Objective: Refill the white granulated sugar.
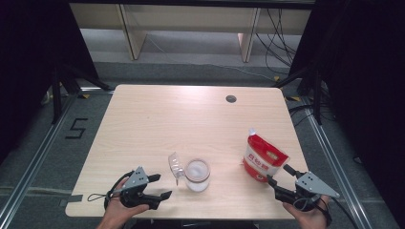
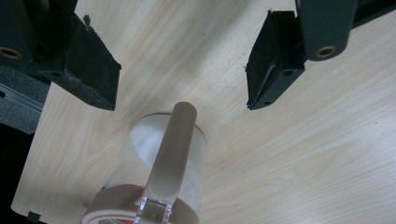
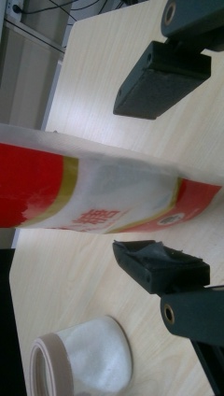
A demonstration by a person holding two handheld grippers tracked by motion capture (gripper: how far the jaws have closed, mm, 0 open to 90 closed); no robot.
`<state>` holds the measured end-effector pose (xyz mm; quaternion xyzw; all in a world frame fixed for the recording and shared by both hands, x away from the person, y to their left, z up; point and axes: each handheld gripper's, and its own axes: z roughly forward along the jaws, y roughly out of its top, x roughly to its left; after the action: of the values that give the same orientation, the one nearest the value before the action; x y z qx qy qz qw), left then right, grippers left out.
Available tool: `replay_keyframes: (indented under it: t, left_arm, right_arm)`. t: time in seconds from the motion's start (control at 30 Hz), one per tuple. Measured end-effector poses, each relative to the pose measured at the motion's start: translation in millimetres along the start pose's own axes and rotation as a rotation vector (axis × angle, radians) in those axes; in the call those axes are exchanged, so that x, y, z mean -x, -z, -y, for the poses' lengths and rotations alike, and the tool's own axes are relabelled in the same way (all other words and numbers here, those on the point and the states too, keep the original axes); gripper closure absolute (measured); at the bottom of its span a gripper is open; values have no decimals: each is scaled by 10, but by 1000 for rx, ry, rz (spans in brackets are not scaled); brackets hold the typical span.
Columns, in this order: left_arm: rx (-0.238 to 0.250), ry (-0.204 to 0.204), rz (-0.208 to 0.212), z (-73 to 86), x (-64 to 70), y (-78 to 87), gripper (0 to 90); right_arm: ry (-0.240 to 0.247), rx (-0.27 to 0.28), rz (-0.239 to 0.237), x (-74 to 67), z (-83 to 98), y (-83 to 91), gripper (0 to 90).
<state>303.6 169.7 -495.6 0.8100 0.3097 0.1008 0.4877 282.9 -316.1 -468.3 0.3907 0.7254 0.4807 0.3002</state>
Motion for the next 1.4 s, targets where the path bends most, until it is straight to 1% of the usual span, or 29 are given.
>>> replay_keyframes:
  t: [0.03, 0.07, 0.1, 0.13, 0.17, 0.23, 0.27, 0.3, 0.37, 0.43, 0.47, 0.5, 0.53, 0.6, 0.67, 0.73, 0.77, 0.8, 0.83, 0.87, 0.9, 1.03, 1.13, 1.17, 1.2, 1.27, 1.3, 1.33, 1.4]
  left_arm:
    - [9, -1, 0, 1, 1, -7, 253]
    - [0, -1, 1, -7, 2, 4, 253]
    - [8, 4, 1, -8, 7, 1, 253]
    - [8, 1, -1, -12, 4, 7, 253]
    - [10, 23, -2, -11, 15, 9, 253]
    - [20, 34, 1, -22, 14, 14, 253]
    - [20, 31, -2, -29, 11, 25, 252]
    - [15, 16, 2, -36, -1, 33, 252]
    - [25, 24, 0, -51, 12, 42, 252]
    - [39, 19, 2, -63, 16, 43, 252]
    - [30, 15, 0, -71, 18, 54, 252]
    - [38, 19, 2, -78, 23, 54, 252]
    - [35, 17, -6, -89, 28, 67, 252]
    - [44, 17, 2, -104, 29, 66, 253]
    - [41, 9, -8, -126, 40, 79, 253]
    - [46, 14, -9, -147, 54, 90, 254]
    - [55, 13, 0, -160, 56, 90, 254]
    - [54, 10, -9, -173, 64, 100, 254]
    - [54, 4, -2, -186, 57, 111, 254]
    - [53, 7, -12, -202, 64, 123, 255]
    - [63, 7, -4, -214, 59, 124, 256]
    - [61, 6, -15, -280, 63, 151, 258]
    - [67, 11, -19, -339, 82, 171, 261]
    - [75, 11, -12, -359, 82, 172, 268]
    - [71, 10, -17, -376, 86, 179, 269]
    - [75, -13, -12, -418, 80, 179, 269]
    - [74, 3, -17, -425, 92, 174, 270]
    - [77, 15, -16, -434, 101, 163, 269]
    - [68, 8, -10, -449, 90, 152, 270]
  right_arm:
    - [-13, 0, 6, -8, 9, 9, 287]
    - [-12, -9, 0, -9, 8, 20, 281]
    - [22, 4, 16, 5, 11, 26, 277]
    - [-35, -15, 11, -37, 18, 45, 277]
    - [-10, -5, 13, -21, 19, 46, 275]
    - [-38, -17, 13, -45, 26, 66, 267]
    - [9, -14, 22, -18, 32, 61, 267]
    - [-20, -25, 18, -35, 40, 63, 264]
    - [-14, -44, 6, -42, 42, 78, 261]
    - [2, -39, 18, -51, 48, 77, 261]
    - [-9, -47, 8, -62, 50, 81, 261]
    - [-38, -56, 18, -86, 51, 95, 260]
    - [-7, -52, 13, -72, 56, 85, 261]
    - [-23, -66, 9, -92, 63, 92, 260]
    - [-31, -66, 7, -117, 72, 95, 261]
    - [3, -59, 14, -120, 70, 102, 260]
    - [0, -68, 14, -127, 71, 109, 261]
    - [6, -61, 16, -127, 71, 108, 261]
    - [-1, -64, 13, -134, 74, 110, 260]
    - [-42, -82, 16, -167, 78, 124, 260]
    - [-19, -76, 1, -145, 77, 115, 260]
    - [1, -87, 15, -155, 83, 122, 260]
    - [-29, -105, 15, -189, 91, 135, 260]
    - [-8, -105, 14, -183, 101, 120, 260]
    - [8, -102, -8, -166, 106, 99, 260]
    - [55, -87, 7, -142, 115, 90, 260]
    - [57, -90, 10, -137, 118, 92, 260]
    - [53, -88, 8, -138, 119, 92, 260]
    - [3, -115, 10, -181, 125, 116, 260]
